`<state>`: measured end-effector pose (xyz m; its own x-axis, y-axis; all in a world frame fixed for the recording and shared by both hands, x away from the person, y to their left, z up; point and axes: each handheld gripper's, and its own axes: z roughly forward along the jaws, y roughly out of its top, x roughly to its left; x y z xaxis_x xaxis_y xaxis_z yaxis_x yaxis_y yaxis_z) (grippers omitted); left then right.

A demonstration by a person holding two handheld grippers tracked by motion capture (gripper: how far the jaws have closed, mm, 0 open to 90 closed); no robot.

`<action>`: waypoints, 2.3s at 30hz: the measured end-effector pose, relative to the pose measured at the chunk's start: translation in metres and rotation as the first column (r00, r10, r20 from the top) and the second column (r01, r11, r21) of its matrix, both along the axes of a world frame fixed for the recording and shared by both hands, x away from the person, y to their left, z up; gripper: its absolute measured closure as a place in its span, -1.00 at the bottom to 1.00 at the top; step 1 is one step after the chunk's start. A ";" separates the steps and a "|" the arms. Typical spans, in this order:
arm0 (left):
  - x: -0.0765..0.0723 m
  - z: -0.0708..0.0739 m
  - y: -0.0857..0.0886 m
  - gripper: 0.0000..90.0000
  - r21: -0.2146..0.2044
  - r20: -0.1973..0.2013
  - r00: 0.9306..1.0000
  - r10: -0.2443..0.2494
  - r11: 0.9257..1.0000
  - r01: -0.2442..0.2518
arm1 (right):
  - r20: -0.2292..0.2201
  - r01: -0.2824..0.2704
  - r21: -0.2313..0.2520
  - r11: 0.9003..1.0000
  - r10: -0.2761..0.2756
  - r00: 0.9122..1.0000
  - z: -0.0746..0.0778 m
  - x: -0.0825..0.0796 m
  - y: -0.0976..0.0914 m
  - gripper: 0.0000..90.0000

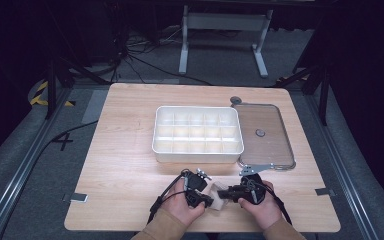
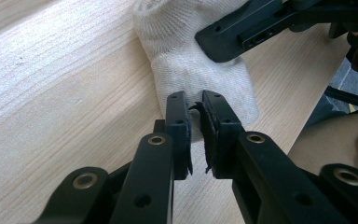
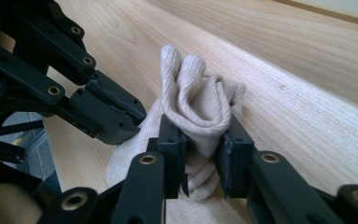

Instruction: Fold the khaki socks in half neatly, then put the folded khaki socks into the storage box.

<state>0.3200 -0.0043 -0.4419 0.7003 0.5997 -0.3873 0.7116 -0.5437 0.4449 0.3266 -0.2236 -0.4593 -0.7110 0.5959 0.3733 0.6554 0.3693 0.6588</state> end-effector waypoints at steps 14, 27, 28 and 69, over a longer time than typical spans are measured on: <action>0.011 0.018 0.033 0.49 -0.041 0.043 0.999 0.017 0.999 -0.016 | -0.003 -0.038 0.011 0.999 0.038 0.999 0.019 0.003 0.000 0.71; 0.017 0.029 0.057 0.44 -0.051 0.069 0.995 0.068 0.997 -0.064 | 0.050 -0.051 -0.036 0.998 0.053 0.997 0.049 0.010 -0.004 0.70; 0.018 0.030 0.058 0.44 -0.049 0.070 0.995 0.073 0.996 -0.070 | 0.057 -0.051 -0.040 0.998 0.053 0.997 0.052 0.011 -0.006 0.70; 0.024 0.046 0.104 0.40 -0.095 0.090 0.979 0.180 0.981 -0.172 | 0.170 0.029 -0.138 0.990 -0.006 0.985 0.125 0.058 -0.030 0.69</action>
